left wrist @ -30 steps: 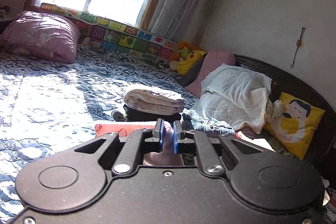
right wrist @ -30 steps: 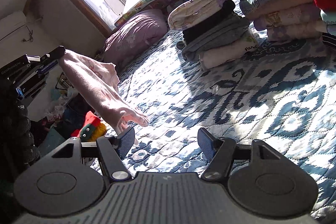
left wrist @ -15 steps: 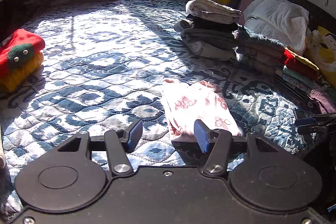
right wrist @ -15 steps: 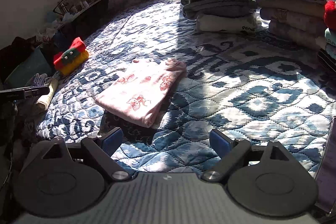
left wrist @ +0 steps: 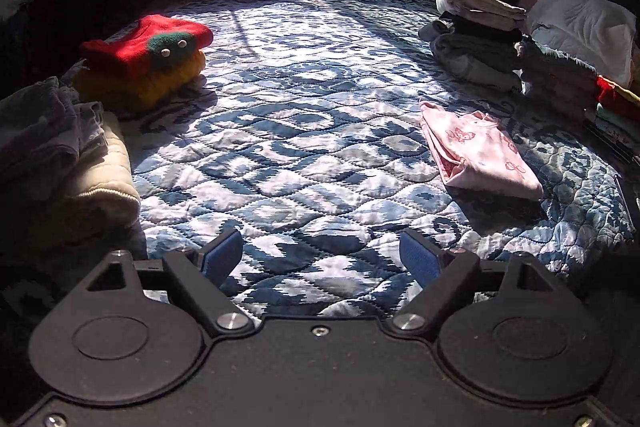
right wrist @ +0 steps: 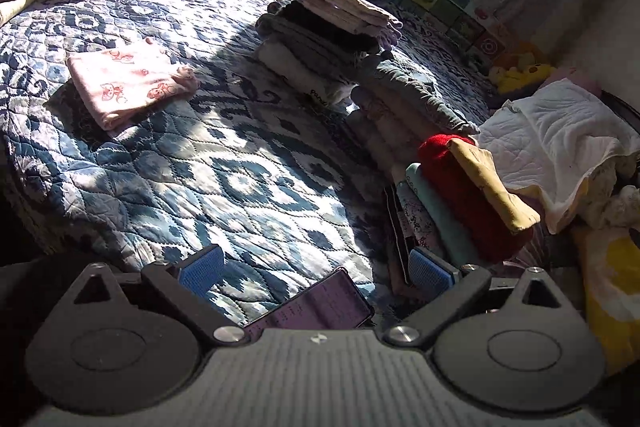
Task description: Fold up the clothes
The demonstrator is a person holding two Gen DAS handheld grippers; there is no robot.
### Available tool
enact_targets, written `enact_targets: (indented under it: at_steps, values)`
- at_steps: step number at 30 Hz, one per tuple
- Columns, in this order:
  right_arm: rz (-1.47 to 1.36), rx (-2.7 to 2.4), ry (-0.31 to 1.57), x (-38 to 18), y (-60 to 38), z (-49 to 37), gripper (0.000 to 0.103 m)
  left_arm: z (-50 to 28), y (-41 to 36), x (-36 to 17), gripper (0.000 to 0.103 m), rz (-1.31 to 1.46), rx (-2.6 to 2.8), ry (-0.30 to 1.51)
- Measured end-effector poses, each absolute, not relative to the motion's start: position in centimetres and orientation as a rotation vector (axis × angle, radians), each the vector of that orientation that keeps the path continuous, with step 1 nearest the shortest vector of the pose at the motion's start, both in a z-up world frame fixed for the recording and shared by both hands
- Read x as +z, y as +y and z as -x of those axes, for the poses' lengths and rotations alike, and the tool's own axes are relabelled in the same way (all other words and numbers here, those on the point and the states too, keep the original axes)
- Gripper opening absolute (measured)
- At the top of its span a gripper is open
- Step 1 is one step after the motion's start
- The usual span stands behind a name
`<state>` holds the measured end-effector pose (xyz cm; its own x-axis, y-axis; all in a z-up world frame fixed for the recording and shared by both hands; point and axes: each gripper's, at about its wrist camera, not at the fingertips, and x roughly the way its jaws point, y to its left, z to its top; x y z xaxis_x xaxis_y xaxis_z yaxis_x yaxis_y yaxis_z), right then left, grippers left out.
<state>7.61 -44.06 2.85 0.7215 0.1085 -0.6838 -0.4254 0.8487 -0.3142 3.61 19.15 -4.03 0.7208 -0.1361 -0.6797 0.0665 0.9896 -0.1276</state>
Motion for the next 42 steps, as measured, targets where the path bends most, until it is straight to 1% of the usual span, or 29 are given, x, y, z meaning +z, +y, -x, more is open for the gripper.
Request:
enact_targets:
  at_steps: [2, 4, 5, 7, 9, 10, 12, 14, 16, 18, 20, 21, 23, 25, 26, 29, 31, 32, 33, 34, 35, 36, 39, 42]
  values:
    - [0.310, 0.351, 0.656, 1.0, -42.1, -8.2, 0.094, -4.8, 17.4, -4.9, 0.086, 0.147, -0.143, 0.755]
    - [0.189, 0.365, 0.606, -1.1, -40.0, -9.0, 0.084, -6.4, 15.6, -5.5, 0.086, 0.197, -0.177, 0.754]
    - [0.143, 0.354, 0.587, -2.4, -38.6, -9.6, 0.082, -7.3, 14.7, -5.7, 0.086, 0.218, -0.195, 0.759]
    - [0.066, 0.349, 0.604, -4.7, -35.9, -11.2, 0.082, -9.4, 12.9, -6.0, 0.086, 0.234, -0.223, 0.760]
    - [-0.007, 0.362, 0.636, -6.3, -33.4, -13.0, 0.075, -11.7, 11.0, -6.3, 0.086, 0.232, -0.244, 0.752]
    - [-0.036, 0.373, 0.651, -6.7, -32.3, -13.9, 0.074, -12.8, 10.1, -6.4, 0.085, 0.232, -0.253, 0.748]
    - [-0.081, 0.391, 0.682, -7.3, -30.4, -15.8, 0.069, -14.4, 8.9, -6.4, 0.085, 0.239, -0.274, 0.748]
    - [-0.124, 0.410, 0.713, -7.5, -29.0, -18.1, 0.069, -16.3, 7.7, -6.6, 0.084, 0.236, -0.306, 0.745]
    - [-0.176, 0.427, 0.737, -7.9, -28.0, -20.4, 0.068, -18.4, 6.5, -6.9, 0.080, 0.220, -0.336, 0.745]
    - [-0.190, 0.434, 0.758, -8.5, -27.1, -22.6, 0.060, -20.3, 5.5, -7.3, 0.077, 0.205, -0.356, 0.750]
    - [-0.201, 0.441, 0.774, -9.1, -26.5, -24.6, 0.056, -22.4, 4.8, -7.9, 0.075, 0.201, -0.376, 0.758]
    - [-0.204, 0.446, 0.781, -9.4, -26.2, -25.7, 0.052, -23.2, 4.6, -8.3, 0.073, 0.196, -0.379, 0.763]
    - [-0.202, 0.447, 0.788, -9.9, -25.7, -27.5, 0.049, -24.8, 4.3, -9.0, 0.071, 0.186, -0.385, 0.773]
    - [-0.203, 0.450, 0.795, -10.5, -25.2, -29.3, 0.049, -26.5, 3.9, -9.7, 0.062, 0.176, -0.390, 0.782]
    - [-0.207, 0.456, 0.799, -10.8, -25.0, -29.9, 0.049, -27.3, 3.7, -10.1, 0.061, 0.171, -0.393, 0.787]
    - [-0.209, 0.465, 0.813, -11.8, -24.2, -31.7, 0.048, -29.7, 3.2, -11.2, 0.053, 0.156, -0.401, 0.801]
    - [-0.211, 0.473, 0.819, -12.2, -23.8, -32.2, 0.041, -31.3, 2.8, -11.9, 0.048, 0.146, -0.407, 0.811]
    - [-0.205, 0.479, 0.814, -12.3, -23.6, -32.2, 0.034, -31.7, 2.6, -12.3, 0.044, 0.136, -0.405, 0.819]
    - [-0.197, 0.483, 0.808, -12.3, -23.3, -32.2, 0.026, -31.8, 2.2, -12.3, 0.033, 0.127, -0.400, 0.824]
    - [-0.185, 0.484, 0.800, -12.1, -23.0, -32.0, 0.022, -31.9, 2.1, -12.4, 0.020, 0.115, -0.396, 0.823]
    - [-0.173, 0.479, 0.790, -11.8, -22.8, -31.7, 0.016, -31.7, 2.0, -12.3, 0.014, 0.102, -0.394, 0.816]
    - [-0.164, 0.476, 0.779, -11.4, -22.6, -31.4, 0.014, -31.5, 1.9, -12.1, 0.006, 0.094, -0.392, 0.804]
    - [-0.166, 0.495, 0.738, -9.8, -22.6, -30.0, 0.010, -29.9, 2.1, -10.6, 0.004, 0.081, -0.395, 0.761]
    - [-0.175, 0.529, 0.695, -7.2, -22.9, -27.8, 0.010, -27.6, 2.7, -8.4, 0.004, 0.080, -0.405, 0.721]
